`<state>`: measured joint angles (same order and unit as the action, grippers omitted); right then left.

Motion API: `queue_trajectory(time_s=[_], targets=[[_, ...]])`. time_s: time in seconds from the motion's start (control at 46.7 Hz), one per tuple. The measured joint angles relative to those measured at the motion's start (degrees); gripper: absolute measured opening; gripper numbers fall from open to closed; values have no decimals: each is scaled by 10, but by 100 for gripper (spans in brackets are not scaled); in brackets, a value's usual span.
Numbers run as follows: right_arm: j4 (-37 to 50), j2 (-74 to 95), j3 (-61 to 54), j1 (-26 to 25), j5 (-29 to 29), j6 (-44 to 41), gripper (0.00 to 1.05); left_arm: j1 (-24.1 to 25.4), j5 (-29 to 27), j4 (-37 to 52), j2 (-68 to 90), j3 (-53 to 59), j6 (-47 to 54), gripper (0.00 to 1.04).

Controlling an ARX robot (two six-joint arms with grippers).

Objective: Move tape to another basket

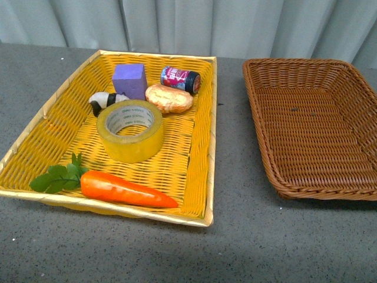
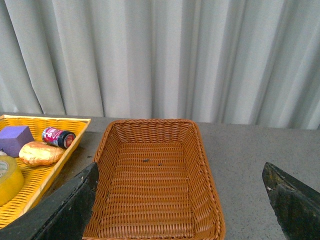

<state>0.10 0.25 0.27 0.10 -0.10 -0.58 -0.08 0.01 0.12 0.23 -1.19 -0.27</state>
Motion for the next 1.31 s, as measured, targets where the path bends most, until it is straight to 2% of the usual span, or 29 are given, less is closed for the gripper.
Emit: queue_trajectory(time_s=[0.471,0.514,0.535,0.556,0.599,0.728,0.835,0.942,1.027,1.134,1.305], targets=[[0,0,0,0,0,0,96,0,0,0,0,0,0,98],[0,0,0,0,0,0,96,-6,-21,-10,5,-2,-5,98],[0,0,0,0,0,0,96,-16,-60,-39,19,-10,-16,98],[0,0,0,0,0,0,96,-23,-92,-59,47,-18,-26,98],[0,0,0,0,0,0,96,-29,-103,-54,91,-19,-36,98],[0,0,0,0,0,0,96,-45,-84,21,205,-31,-63,98],[0,0,0,0,0,0,96,-60,-71,117,346,-68,-96,98],[0,0,0,0,0,0,96,-76,-63,221,574,-146,-115,98],[0,0,0,0,0,0,96,-79,-64,219,727,-216,-125,98],[0,0,0,0,0,0,96,-81,-68,174,876,-316,-150,98],[0,0,0,0,0,0,96,-82,-59,145,984,-403,-169,98]])
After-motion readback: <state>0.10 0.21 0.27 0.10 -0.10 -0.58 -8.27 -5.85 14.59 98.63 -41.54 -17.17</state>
